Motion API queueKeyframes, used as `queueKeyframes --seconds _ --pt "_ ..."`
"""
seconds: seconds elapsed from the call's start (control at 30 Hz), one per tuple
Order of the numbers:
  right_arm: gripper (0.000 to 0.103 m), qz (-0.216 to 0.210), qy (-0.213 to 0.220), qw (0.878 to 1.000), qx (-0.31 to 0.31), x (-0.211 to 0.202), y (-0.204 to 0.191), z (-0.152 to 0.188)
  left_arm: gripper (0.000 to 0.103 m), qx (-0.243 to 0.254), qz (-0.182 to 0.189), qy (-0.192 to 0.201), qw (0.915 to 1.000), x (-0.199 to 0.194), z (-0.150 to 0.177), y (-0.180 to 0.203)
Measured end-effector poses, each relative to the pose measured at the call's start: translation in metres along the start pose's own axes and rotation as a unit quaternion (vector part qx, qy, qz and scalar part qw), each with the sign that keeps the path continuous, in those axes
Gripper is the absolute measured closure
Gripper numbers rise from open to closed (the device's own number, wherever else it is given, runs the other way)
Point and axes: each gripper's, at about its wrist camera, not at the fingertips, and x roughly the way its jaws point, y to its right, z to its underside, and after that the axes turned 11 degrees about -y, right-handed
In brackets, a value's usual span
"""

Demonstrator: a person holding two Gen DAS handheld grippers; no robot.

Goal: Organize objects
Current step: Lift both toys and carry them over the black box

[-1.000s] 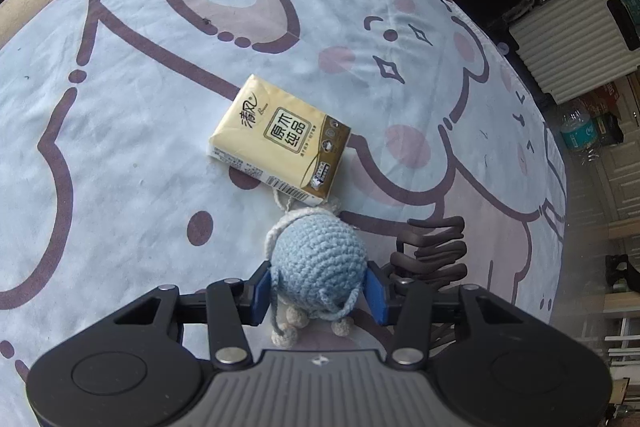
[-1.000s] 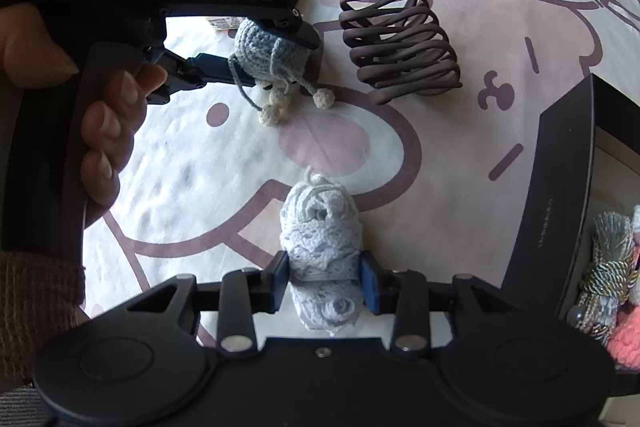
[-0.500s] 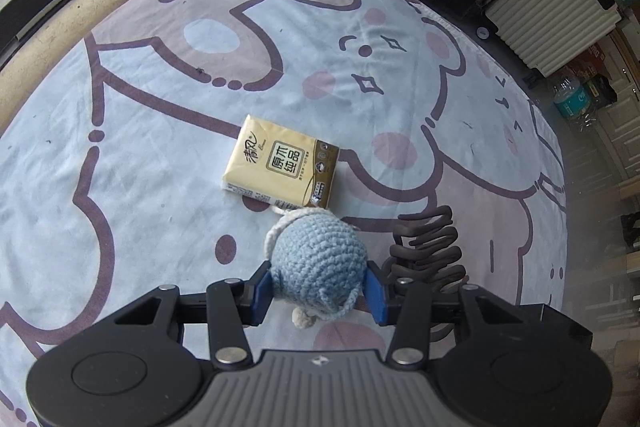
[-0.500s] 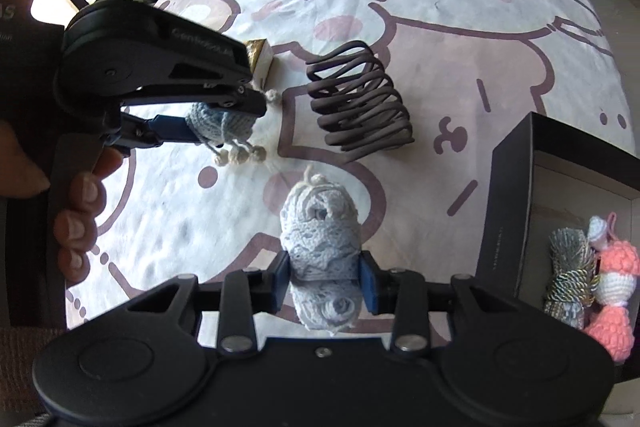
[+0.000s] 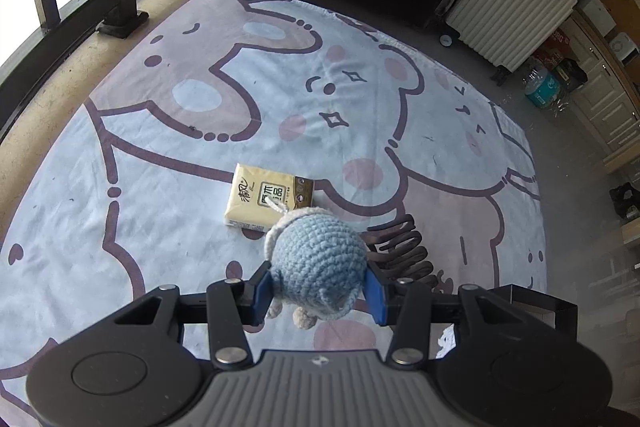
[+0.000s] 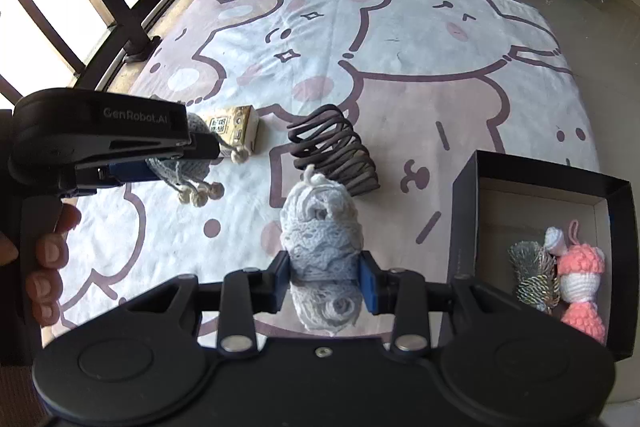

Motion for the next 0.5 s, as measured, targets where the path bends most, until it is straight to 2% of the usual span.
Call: queueKeyframes --seconds 0.33,0.5 --pt "0.066 0.002 0.048 0.998 0.029 -0.039 0.006 -0.006 0.055 0.035 -0.011 0.027 0.9990 -0.035 0.006 0.000" --pt "0.066 0.023 0.066 0.997 0.019 -0.055 0.001 -0.011 0.055 0.051 -0.017 0.042 0.9977 -0.051 0.010 0.005"
